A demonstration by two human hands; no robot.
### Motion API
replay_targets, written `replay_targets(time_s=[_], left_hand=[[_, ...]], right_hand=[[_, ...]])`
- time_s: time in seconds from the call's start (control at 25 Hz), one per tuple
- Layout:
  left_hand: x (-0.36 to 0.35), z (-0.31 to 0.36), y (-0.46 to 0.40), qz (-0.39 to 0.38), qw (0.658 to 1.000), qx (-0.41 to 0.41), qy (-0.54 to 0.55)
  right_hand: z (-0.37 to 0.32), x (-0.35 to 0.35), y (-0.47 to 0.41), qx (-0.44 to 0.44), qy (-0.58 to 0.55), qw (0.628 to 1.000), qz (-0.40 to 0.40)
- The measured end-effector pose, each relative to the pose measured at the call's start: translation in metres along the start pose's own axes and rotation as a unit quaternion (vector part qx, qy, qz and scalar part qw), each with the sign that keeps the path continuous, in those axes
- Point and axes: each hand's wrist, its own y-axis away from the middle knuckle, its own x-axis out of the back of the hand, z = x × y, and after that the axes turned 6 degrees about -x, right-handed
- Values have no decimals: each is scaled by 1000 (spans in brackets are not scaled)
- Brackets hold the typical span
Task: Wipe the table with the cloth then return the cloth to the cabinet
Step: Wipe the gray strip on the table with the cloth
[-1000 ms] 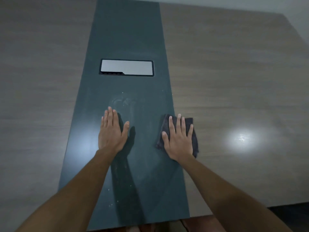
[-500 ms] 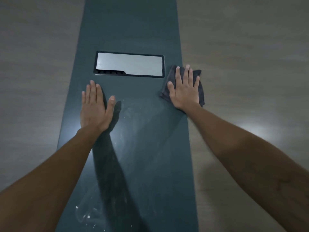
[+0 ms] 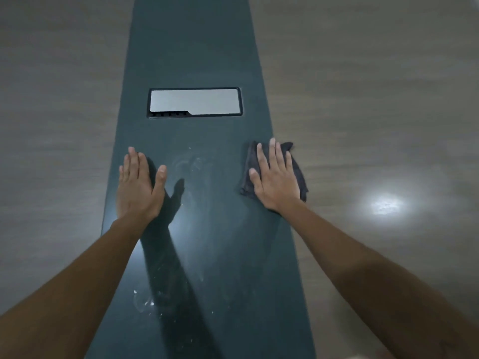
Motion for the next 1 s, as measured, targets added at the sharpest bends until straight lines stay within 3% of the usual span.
replay_targets(time_s=[0.44, 0.6, 0.76, 1.0], left_hand=[[-1, -58, 177, -2, 999, 43, -12], [-5, -68, 198, 6, 999, 37, -23], [-4, -75, 198, 10, 999, 29, -20], [-3, -74, 161, 17, 1000, 2, -17]], right_hand=[[-8, -29, 246, 23, 12, 999, 19], [-27, -34, 305, 26, 20, 999, 19], [-53, -36, 300, 16, 18, 1000, 3], [-76, -33, 204, 2, 14, 1000, 16]])
